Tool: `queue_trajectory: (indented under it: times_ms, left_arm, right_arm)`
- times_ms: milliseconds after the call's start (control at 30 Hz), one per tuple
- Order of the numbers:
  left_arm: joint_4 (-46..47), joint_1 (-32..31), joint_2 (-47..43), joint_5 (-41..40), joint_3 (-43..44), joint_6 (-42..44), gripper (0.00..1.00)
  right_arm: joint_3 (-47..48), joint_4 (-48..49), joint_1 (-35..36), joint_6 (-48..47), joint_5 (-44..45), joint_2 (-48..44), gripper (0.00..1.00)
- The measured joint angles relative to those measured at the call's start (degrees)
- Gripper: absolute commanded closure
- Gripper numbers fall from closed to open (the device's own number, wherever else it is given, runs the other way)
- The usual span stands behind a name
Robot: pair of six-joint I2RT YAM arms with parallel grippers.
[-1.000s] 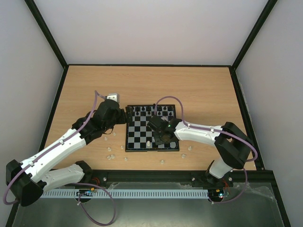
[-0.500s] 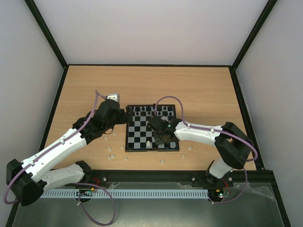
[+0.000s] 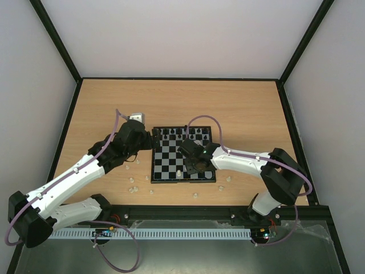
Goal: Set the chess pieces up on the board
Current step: Adjust the chess piece on the chessboard, then pick up the chess piece at the center of the board.
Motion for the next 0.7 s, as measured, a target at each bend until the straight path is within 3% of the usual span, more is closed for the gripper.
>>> queue_trajectory:
  times_ms: [67,233,367,400,700]
  left_arm:
    - [0.0,0.0,0.1,-0.1,0.0,0.0,0.0]
    - [-1.0,0.0,1.1,-0.9,0.2,-0.3,0.01]
    - [-3.1,0.0,2.1,-1.5,0.3,-1.3,0.01]
    - [-3.9,0.0,2.6,-1.5,0.3,-1.6,0.01]
    - [-12.4,1.1,7.8,-1.1,1.1,-3.6,0.0]
  right_arm:
    - [0.0,0.0,0.0,-0.1,0.0,-1.0,0.64]
    - [-0.3,0.0,0.0,-0.3,0.2,-6.3,0.37]
    - [-1.3,-0.1,0.0,-1.2,0.2,-11.9,0.05]
    - [-1.6,-0.2,0.0,-1.5,0.3,-13.2,0.01]
    - [-4.2,0.2,0.0,-3.5,-0.9,-20.5,0.01]
